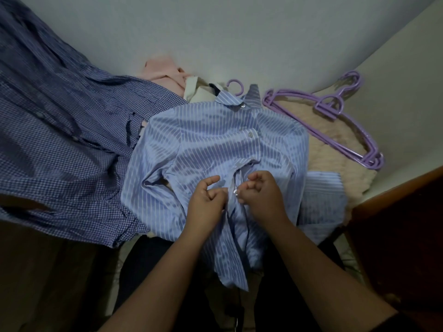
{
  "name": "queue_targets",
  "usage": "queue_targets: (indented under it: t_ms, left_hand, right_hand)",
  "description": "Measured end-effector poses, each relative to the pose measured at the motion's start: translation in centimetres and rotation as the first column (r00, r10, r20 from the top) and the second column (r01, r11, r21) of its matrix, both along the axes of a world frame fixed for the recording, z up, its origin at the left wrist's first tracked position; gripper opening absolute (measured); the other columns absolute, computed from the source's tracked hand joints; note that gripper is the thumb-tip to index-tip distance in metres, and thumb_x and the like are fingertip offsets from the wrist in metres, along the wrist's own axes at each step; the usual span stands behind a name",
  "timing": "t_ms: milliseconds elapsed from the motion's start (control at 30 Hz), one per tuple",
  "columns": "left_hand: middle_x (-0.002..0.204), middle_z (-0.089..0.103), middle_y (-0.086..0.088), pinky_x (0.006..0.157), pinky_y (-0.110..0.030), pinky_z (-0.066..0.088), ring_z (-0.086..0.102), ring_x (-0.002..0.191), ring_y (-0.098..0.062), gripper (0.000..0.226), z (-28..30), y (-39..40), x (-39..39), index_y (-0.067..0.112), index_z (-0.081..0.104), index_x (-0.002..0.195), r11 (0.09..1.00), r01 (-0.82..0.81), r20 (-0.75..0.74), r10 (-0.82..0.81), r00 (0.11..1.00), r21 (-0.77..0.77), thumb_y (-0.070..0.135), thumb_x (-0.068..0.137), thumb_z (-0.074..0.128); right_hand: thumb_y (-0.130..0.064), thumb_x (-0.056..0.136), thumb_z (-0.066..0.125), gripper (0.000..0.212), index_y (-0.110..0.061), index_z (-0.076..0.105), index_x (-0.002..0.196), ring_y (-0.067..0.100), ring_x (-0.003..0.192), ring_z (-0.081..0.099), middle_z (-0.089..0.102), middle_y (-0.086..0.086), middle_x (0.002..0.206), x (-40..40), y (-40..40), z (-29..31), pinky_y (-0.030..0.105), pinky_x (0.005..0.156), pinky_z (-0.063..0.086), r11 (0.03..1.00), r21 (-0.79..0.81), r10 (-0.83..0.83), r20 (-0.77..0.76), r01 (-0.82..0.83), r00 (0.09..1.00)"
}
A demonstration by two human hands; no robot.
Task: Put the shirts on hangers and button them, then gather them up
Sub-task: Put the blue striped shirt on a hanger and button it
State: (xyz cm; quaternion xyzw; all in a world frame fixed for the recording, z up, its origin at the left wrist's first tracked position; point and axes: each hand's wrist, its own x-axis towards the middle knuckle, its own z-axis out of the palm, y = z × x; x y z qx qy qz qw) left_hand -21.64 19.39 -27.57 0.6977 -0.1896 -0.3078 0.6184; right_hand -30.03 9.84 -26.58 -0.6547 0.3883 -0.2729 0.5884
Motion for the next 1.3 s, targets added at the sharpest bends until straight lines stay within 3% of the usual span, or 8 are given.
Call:
queue_targets:
  t_ms: [167,367,467,600,667,900,1167,1300]
  left_hand:
    - [0.087,0.074,0.004,0.07,-0.023,0.054,0.069,0.081,-0.011,0.025,0.2,0.4,-0.6,0.028,0.048,0.112,0.997,0.008,-0.084,-0.014,0.996,-0.071,0.011,0.095,0.056]
    - [0.081,0.067,0.0,0.086,-0.033,0.053,0.066,0.079,-0.011,0.039,-0.2,0.5,-0.5,0.016,0.048,0.119,0.996,-0.021,-0.137,0.009,0.991,-0.087,0.003,0.087,0.066]
    - [0.077,0.065,0.0,0.078,-0.025,0.055,0.066,0.072,-0.005,0.038,-0.2,0.5,-0.3,0.018,0.049,0.113,0.995,-0.023,-0.134,0.01,0.991,-0.096,0.0,0.085,0.067]
    - [0.076,0.064,-0.002,0.073,-0.023,0.055,0.064,0.068,-0.007,0.035,0.1,0.4,-0.4,0.014,0.049,0.111,0.994,-0.019,-0.14,0.003,0.99,-0.11,-0.001,0.085,0.067]
    - [0.075,0.063,-0.004,0.077,-0.028,0.054,0.063,0.071,-0.012,0.034,0.2,0.4,-0.6,0.014,0.05,0.107,0.995,-0.01,-0.129,-0.003,0.992,-0.099,-0.002,0.084,0.068]
    - [0.084,0.064,-0.002,0.085,-0.034,0.054,0.064,0.08,-0.014,0.043,-0.2,0.4,-0.7,0.016,0.052,0.107,0.998,-0.026,-0.111,0.02,0.994,-0.053,-0.003,0.076,0.075]
    - [0.081,0.065,-0.001,0.083,-0.032,0.054,0.064,0.075,-0.008,0.039,-0.5,0.4,-0.7,0.02,0.054,0.098,0.998,0.011,-0.011,-0.011,1.0,-0.056,-0.004,0.075,0.075]
    - [0.08,0.064,0.001,0.077,-0.023,0.054,0.062,0.069,-0.001,0.039,-0.6,0.4,-0.9,0.021,0.053,0.097,0.997,0.0,0.058,0.005,0.998,-0.081,-0.004,0.077,0.074]
  right_hand:
    - [0.011,0.082,0.053,0.032,-0.02,0.044,0.082,0.025,0.065,0.057,0.059,0.01,0.071,-0.4,0.5,0.1,0.05,0.074,0.052,0.998,0.057,0.012,-0.002,-0.011,1.0]
    - [0.01,0.079,0.059,0.033,-0.021,0.046,0.08,0.024,0.072,0.059,0.06,0.003,0.069,-0.3,1.1,-0.3,0.055,0.076,0.052,0.998,0.07,-0.007,0.001,0.007,1.0]
    - [0.006,0.081,0.062,0.034,-0.025,0.047,0.082,0.014,0.075,0.061,0.06,-0.001,0.081,-0.4,1.4,0.0,0.042,0.077,0.053,1.0,0.017,0.019,0.035,-0.019,0.999]
    - [-0.004,0.084,0.066,0.022,-0.024,0.056,0.087,-0.005,0.07,0.057,0.059,-0.01,0.082,-0.8,1.5,0.5,0.005,0.065,0.044,0.989,-0.058,0.131,-0.026,-0.132,0.991]
    - [-0.006,0.086,0.064,0.017,-0.022,0.06,0.091,-0.005,0.067,0.057,0.061,-0.007,0.079,-0.7,1.3,0.4,0.005,0.062,0.043,0.99,-0.043,0.133,-0.056,-0.135,0.99]
    - [0.008,0.084,0.053,0.032,-0.023,0.055,0.08,0.017,0.064,0.053,0.058,0.002,0.071,-0.3,0.9,-0.4,0.033,0.063,0.045,0.993,0.109,0.036,-0.005,-0.035,0.999]
    - [0.004,0.087,0.052,0.027,-0.021,0.059,0.079,0.002,0.061,0.05,0.055,-0.009,0.069,-0.4,1.0,-0.2,0.014,0.059,0.04,0.992,-0.077,0.092,-0.11,-0.101,0.99]
    - [0.0,0.09,0.052,0.021,-0.01,0.07,0.092,-0.01,0.052,0.053,0.057,-0.013,0.067,-0.2,0.9,-0.4,0.005,0.054,0.039,0.996,-0.043,0.077,-0.13,-0.083,0.989]
